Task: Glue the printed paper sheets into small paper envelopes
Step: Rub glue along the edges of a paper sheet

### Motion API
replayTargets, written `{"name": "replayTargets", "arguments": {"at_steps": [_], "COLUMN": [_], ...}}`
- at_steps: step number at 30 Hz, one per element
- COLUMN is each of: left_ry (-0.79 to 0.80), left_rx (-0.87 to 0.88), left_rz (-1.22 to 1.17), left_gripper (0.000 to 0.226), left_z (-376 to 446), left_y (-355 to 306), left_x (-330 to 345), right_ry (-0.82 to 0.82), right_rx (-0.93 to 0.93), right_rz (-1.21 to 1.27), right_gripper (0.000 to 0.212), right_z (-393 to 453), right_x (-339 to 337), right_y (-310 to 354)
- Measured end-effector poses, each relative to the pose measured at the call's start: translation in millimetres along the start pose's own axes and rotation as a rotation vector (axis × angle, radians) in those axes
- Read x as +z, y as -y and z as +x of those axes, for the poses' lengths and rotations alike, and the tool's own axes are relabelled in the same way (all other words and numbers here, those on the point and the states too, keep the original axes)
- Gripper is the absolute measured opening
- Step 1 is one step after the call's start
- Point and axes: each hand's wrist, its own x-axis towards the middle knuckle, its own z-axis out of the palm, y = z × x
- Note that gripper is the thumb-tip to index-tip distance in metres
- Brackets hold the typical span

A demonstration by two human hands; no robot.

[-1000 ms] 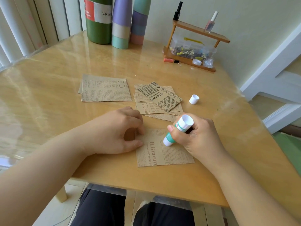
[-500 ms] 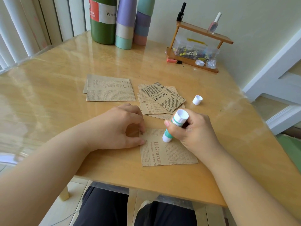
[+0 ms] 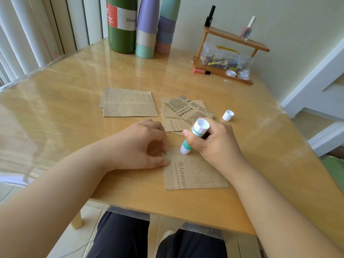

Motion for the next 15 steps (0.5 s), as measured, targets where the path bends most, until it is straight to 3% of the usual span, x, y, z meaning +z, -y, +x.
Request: {"name": "replayTargets", "arguments": {"at_steps": [15], "left_ry": [0.025], "left_rx": [-0.013], "left_rz": [-0.002], "left_gripper": [0.033], "left_z": [-0.3], "left_y": [-3.0], "left_x": [-2.4], "right_ry": [-0.039], "right_rx": [-0.03], "right_rz": [-0.019], "right_gripper": [0.032], "right_z": [-36.0], "right_x": [-11.7], "right_y": [8.1]}}
